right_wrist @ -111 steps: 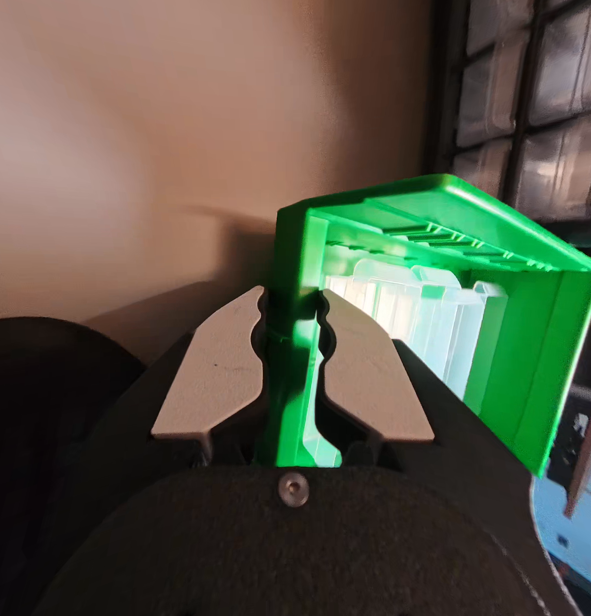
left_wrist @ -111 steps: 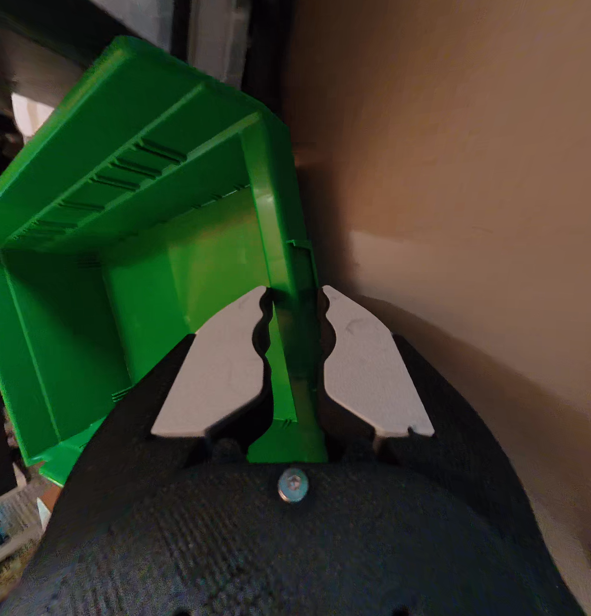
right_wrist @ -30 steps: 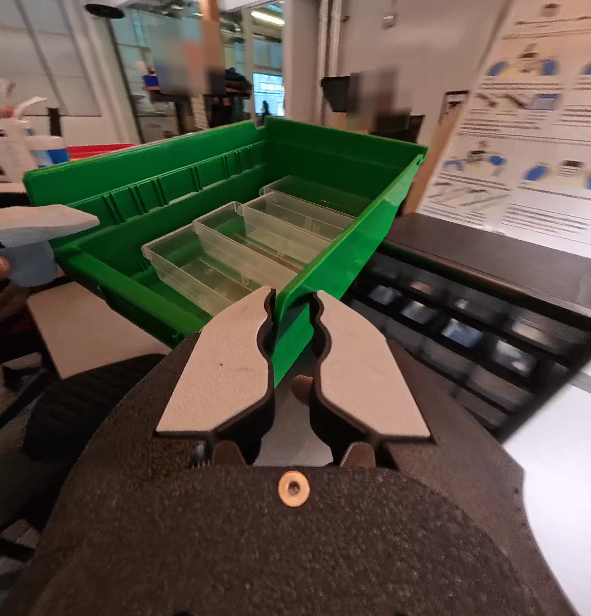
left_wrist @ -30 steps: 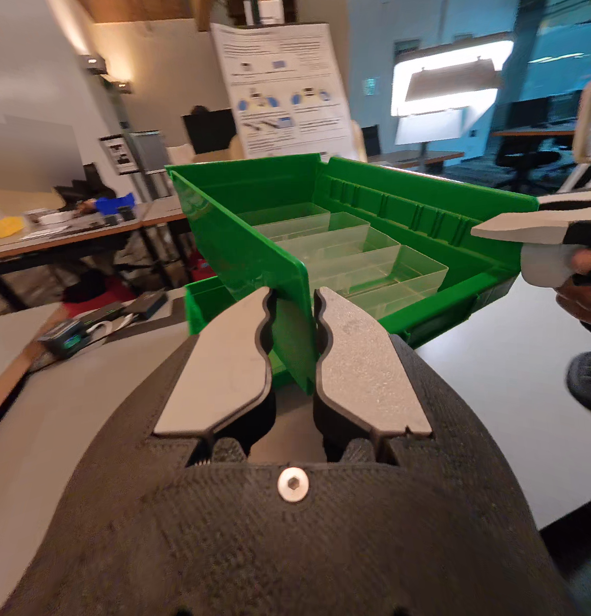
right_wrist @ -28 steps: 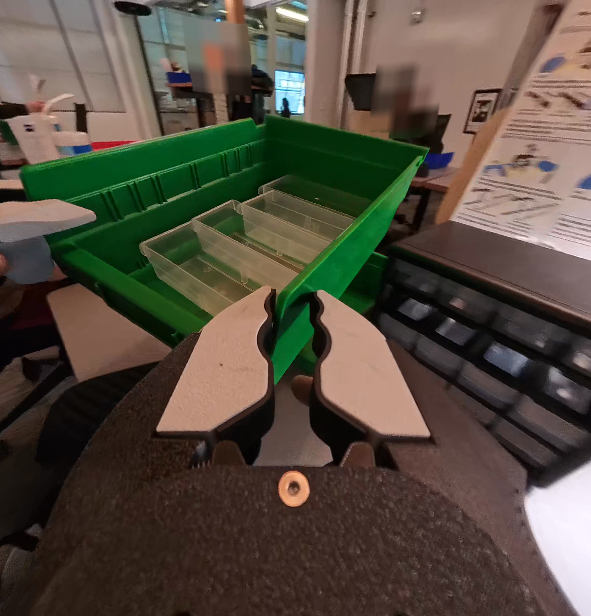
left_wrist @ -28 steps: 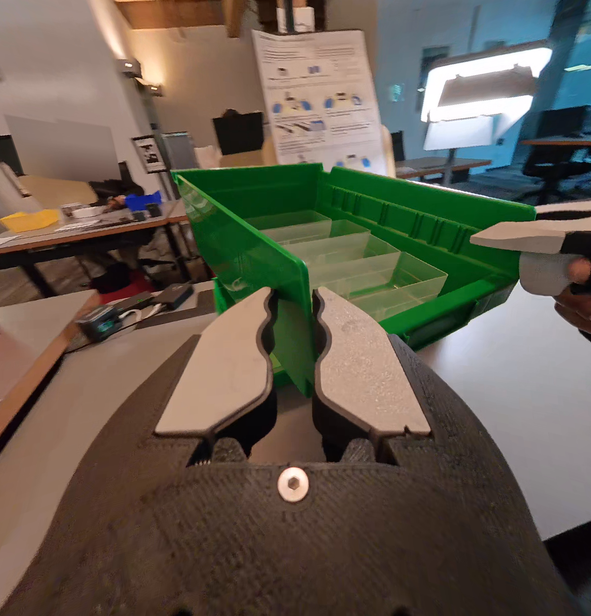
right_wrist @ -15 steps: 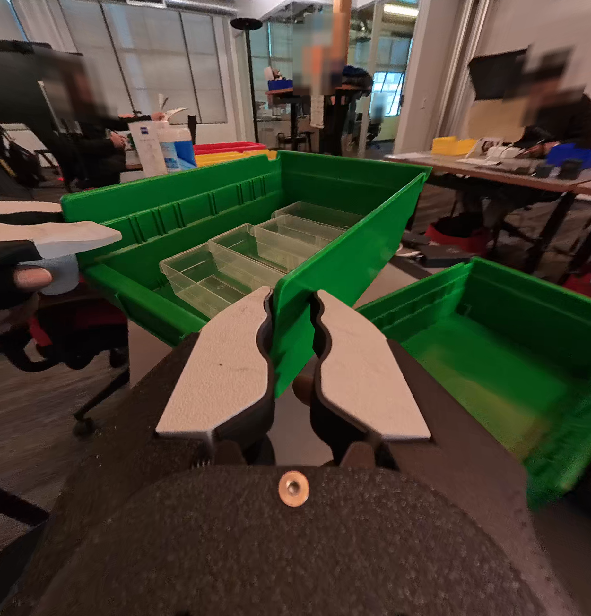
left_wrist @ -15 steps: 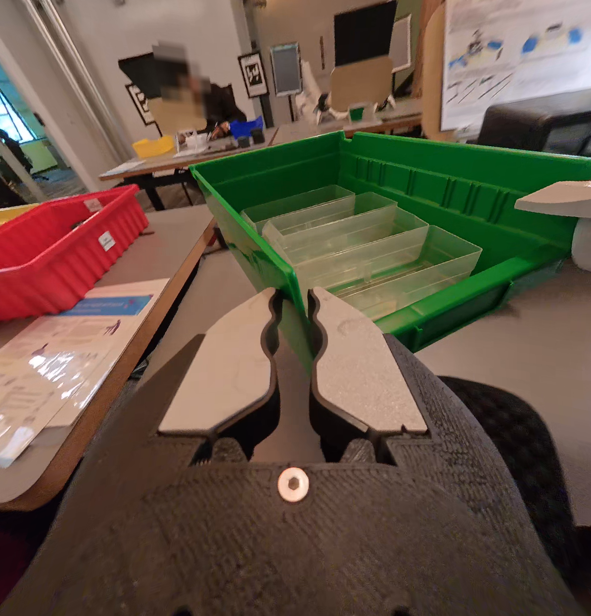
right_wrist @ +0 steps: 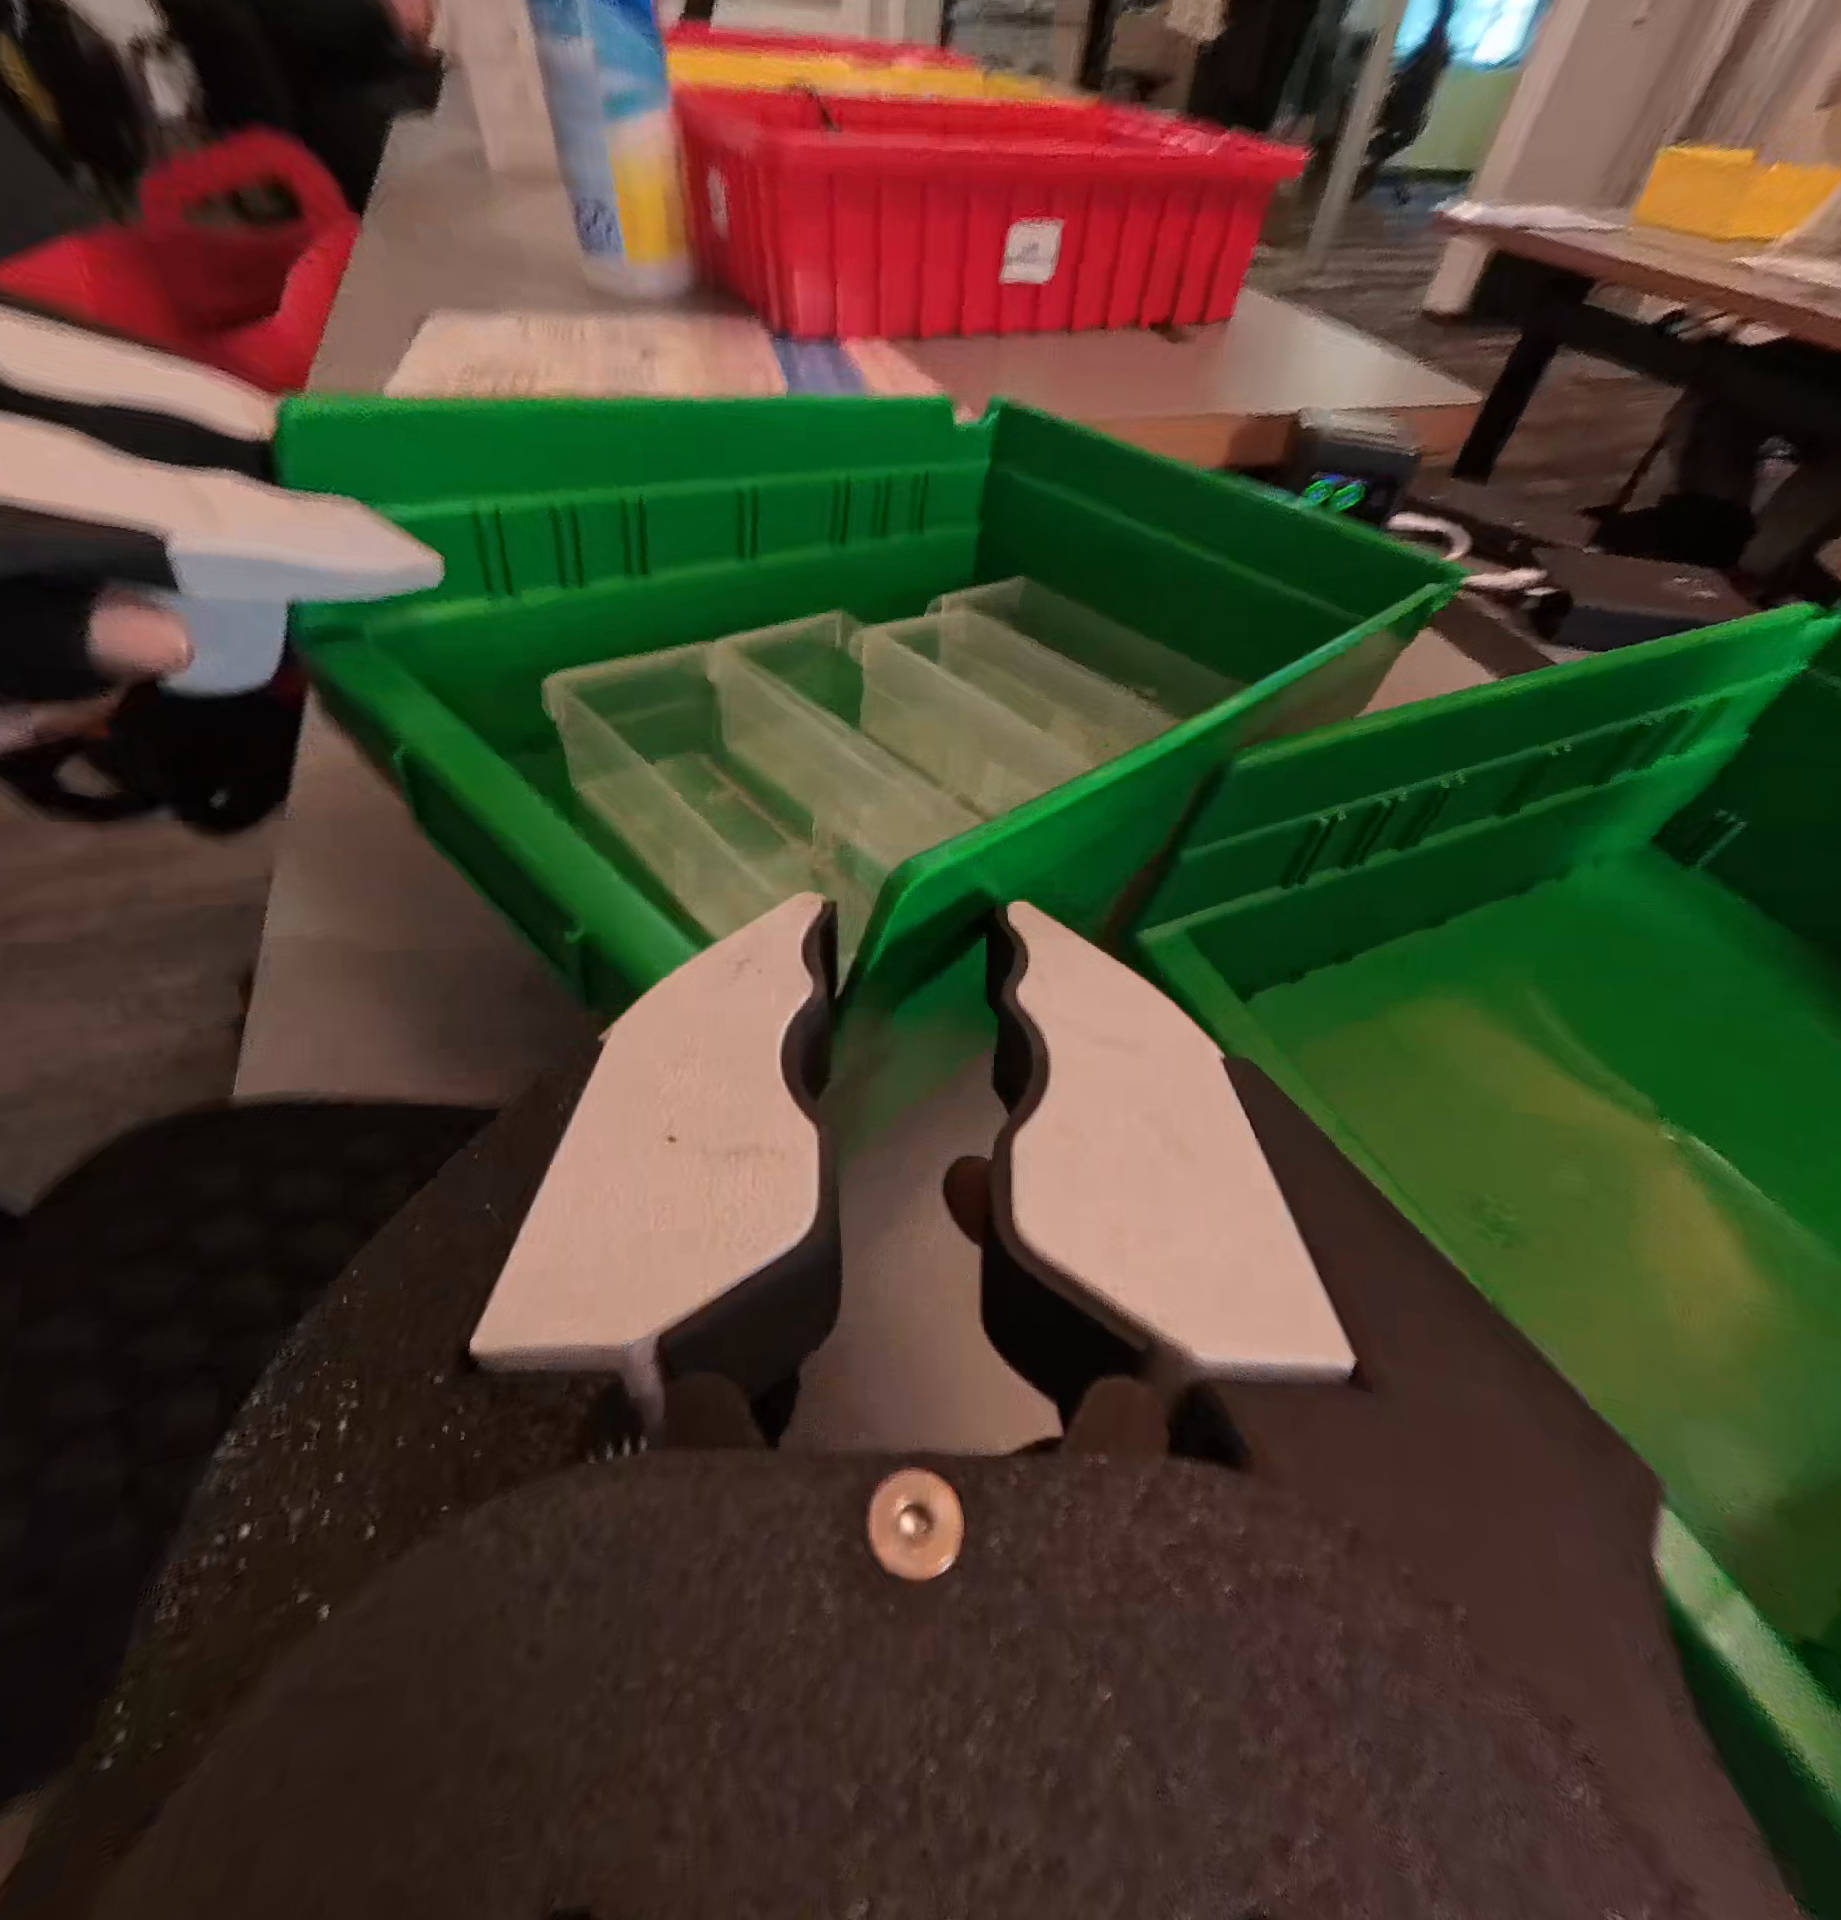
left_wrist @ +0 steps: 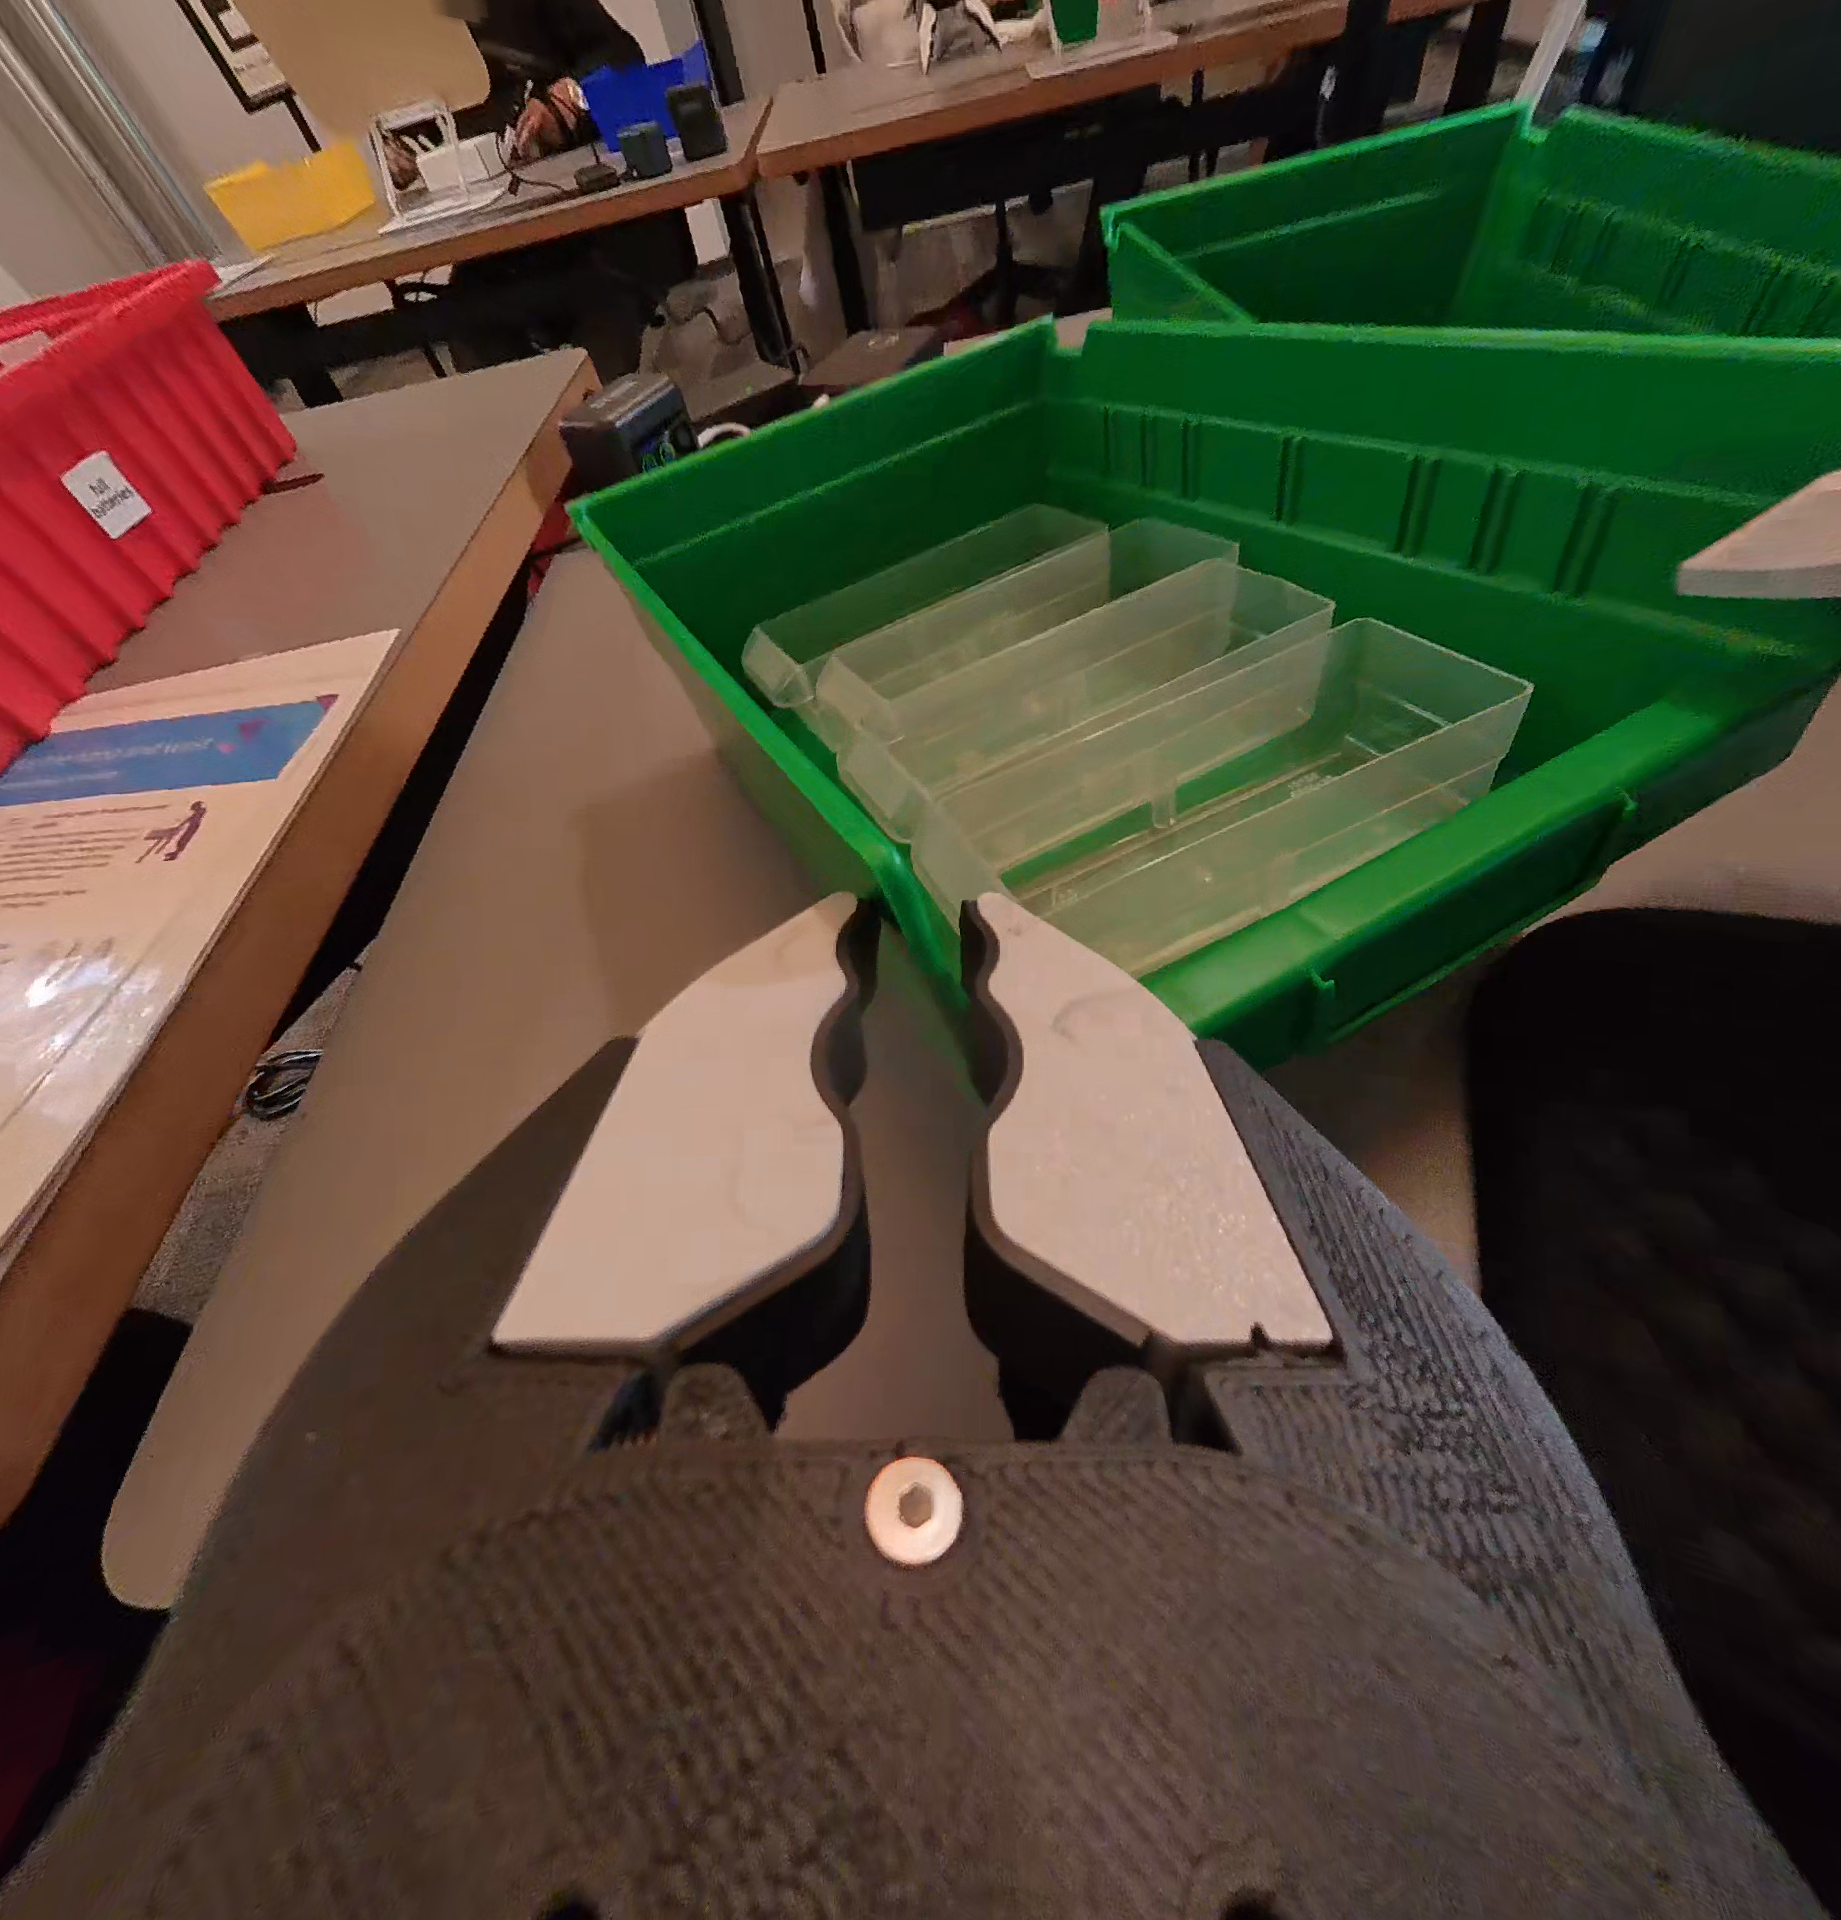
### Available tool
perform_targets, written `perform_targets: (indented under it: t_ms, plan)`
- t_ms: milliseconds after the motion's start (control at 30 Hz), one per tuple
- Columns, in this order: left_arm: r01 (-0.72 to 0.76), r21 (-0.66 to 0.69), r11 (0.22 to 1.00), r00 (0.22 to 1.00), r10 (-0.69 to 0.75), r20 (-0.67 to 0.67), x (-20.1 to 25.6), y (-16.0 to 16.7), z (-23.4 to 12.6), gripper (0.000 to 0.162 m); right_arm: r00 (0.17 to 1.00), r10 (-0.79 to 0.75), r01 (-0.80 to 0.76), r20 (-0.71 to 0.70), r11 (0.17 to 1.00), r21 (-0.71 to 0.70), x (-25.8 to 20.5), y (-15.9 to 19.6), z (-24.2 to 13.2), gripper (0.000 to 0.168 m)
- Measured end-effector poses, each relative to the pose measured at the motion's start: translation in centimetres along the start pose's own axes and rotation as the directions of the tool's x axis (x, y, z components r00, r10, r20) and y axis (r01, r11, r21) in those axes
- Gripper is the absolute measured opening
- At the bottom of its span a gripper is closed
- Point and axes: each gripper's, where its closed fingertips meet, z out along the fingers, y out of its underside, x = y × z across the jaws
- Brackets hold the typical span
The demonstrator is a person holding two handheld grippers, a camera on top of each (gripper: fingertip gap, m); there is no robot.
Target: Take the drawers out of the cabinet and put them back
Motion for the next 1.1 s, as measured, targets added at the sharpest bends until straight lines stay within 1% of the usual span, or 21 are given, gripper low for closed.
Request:
perform_targets:
  t_ms: [67,133,200,267,333,367,400,433,467,533,567,600,633,700,733,767,833,900,933,1033,1100]
  plan:
    - [-0.013,-0.042,0.999,1.000,0.012,-0.019,0.1,1.1,0.5,0.016,0.993,-0.043,0.051,0.110,0.996,-0.077,-0.7,1.0,-0.3,0.033]
    - [-0.023,-0.078,0.997,0.999,0.020,-0.036,0.2,2.0,0.9,0.021,0.980,-0.077,0.099,0.186,0.989,-0.110,-0.3,1.4,-1.4,0.048]
    - [-0.039,-0.023,0.999,0.999,0.039,-0.004,-0.2,1.3,0.9,0.027,0.976,-0.091,0.125,0.196,0.977,-0.171,1.6,1.8,-2.6,0.058]
    - [-0.036,0.033,0.999,0.999,0.036,-0.007,0.1,-0.3,0.4,0.034,0.970,-0.139,0.189,0.198,0.947,-0.260,3.8,2.7,-3.5,0.063]
    - [-0.094,0.046,0.994,0.991,0.098,-0.086,2.2,-1.7,0.2,0.041,0.936,-0.292,0.346,0.194,0.863,-0.369,6.1,4.5,-3.7,0.065]
    - [-0.159,0.011,0.987,0.979,0.160,-0.123,3.4,-1.6,0.4,0.047,0.904,-0.385,0.428,0.186,0.804,-0.413,7.2,5.2,-3.5,0.066]
    - [-0.248,-0.060,0.967,0.960,0.238,-0.145,4.2,-0.9,0.8,0.053,0.865,-0.466,0.497,0.189,0.741,-0.452,8.2,6.0,-3.1,0.066]
    - [-0.346,-0.136,0.929,0.934,0.326,-0.148,4.4,-0.1,1.1,0.059,0.828,-0.520,0.548,0.208,0.675,-0.495,8.9,6.9,-2.6,0.066]
    - [-0.431,-0.178,0.885,0.902,0.415,-0.123,4.1,0.1,1.5,0.065,0.799,-0.556,0.580,0.231,0.608,-0.542,9.6,7.9,-2.1,0.065]
    - [-0.549,-0.220,0.806,0.834,0.546,-0.080,4.0,-0.2,1.8,0.065,0.739,-0.621,0.625,0.262,0.485,-0.612,11.2,9.7,-1.1,0.064]
    - [-0.590,-0.237,0.772,0.803,0.591,-0.075,4.1,-0.5,1.7,0.064,0.723,-0.633,0.632,0.277,0.445,-0.634,11.8,10.5,-0.7,0.060]
    - [-0.625,-0.229,0.747,0.777,0.625,-0.083,4.5,-0.9,1.6,0.063,0.723,-0.632,0.632,0.280,0.441,-0.638,12.0,10.8,-0.3,0.043]
    - [-0.650,-0.201,0.733,0.759,0.639,-0.123,5.6,-1.3,1.5,0.062,0.729,-0.624,0.628,0.283,0.445,-0.638,12.1,11.0,-0.1,0.030]
    - [-0.686,-0.163,0.709,0.724,0.644,-0.245,8.3,-1.1,1.7,0.059,0.711,-0.638,0.642,0.296,0.419,-0.642,12.1,10.9,-0.2,0.029]
    - [-0.715,-0.168,0.678,0.694,0.660,-0.289,9.3,-0.7,2.0,0.058,0.708,-0.639,0.646,0.300,0.413,-0.642,12.0,10.8,-0.4,0.029]
    - [-0.751,-0.176,0.636,0.655,0.688,-0.312,9.8,-0.2,2.5,0.057,0.712,-0.631,0.647,0.309,0.417,-0.638,11.6,10.8,-0.7,0.029]
    - [-0.804,-0.200,0.559,0.590,0.710,-0.385,10.9,1.3,3.4,0.056,0.692,-0.637,0.668,0.338,0.390,-0.633,10.9,10.6,-1.7,0.029]
    - [-0.826,-0.201,0.526,0.556,0.705,-0.441,11.6,2.1,3.9,0.055,0.667,-0.644,0.692,0.375,0.349,-0.632,10.2,10.3,-3.2,0.028]
    - [-0.839,-0.212,0.501,0.537,0.701,-0.469,11.8,2.5,4.0,0.055,0.658,-0.646,0.703,0.386,0.344,-0.622,9.7,9.9,-3.8,0.028]
    - [-0.869,-0.264,0.418,0.490,0.658,-0.571,11.9,4.7,4.1,0.053,0.666,-0.627,0.715,0.405,0.379,-0.588,8.1,7.7,-5.7,0.028]
    - [-0.891,-0.249,0.381,0.453,0.702,-0.549,11.5,4.9,5.2,0.051,0.674,-0.608,0.721,0.420,0.418,-0.552,6.7,5.8,-7.7,0.029]
